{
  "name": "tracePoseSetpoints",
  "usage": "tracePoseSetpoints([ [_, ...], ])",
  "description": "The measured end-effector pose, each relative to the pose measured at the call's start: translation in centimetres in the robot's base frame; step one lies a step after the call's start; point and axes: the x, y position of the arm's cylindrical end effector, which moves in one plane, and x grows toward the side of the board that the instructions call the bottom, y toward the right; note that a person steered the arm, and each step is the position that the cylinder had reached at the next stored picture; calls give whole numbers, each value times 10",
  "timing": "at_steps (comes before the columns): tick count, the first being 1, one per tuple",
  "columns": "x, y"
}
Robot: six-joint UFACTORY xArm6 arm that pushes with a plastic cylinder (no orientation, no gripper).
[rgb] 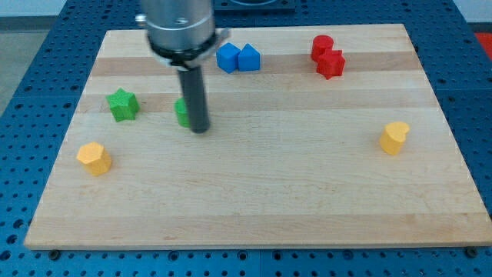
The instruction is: Move the green circle right to the green star
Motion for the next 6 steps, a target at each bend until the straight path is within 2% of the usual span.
tracePoseSetpoints([
  [1,0,-33],
  [3,-8,51],
  [4,-29,42],
  [6,-31,-31],
])
